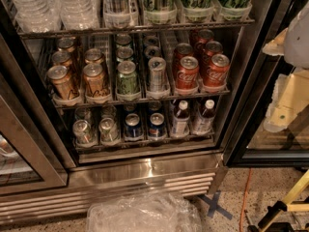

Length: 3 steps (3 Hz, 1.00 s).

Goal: Pick pepsi can from bottom shelf of fridge

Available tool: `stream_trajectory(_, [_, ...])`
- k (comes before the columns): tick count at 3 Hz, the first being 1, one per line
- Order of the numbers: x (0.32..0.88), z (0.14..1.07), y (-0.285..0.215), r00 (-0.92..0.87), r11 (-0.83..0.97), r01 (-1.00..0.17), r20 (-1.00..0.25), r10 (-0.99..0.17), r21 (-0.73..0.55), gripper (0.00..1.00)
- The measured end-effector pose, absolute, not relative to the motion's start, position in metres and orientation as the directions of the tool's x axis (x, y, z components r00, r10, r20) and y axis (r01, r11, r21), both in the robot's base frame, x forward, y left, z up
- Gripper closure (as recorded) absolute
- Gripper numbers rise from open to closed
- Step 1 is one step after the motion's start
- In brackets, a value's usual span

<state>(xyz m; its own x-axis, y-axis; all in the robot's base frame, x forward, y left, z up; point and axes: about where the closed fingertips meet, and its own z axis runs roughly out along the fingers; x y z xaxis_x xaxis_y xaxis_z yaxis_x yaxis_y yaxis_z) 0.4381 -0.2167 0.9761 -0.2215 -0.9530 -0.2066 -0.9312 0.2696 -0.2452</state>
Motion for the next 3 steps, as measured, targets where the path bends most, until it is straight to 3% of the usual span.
stream_trajectory(3, [0.423, 0.941, -0.193, -0.228, 0.294, -0.926, -0.27, -0.935, -0.235, 0.0])
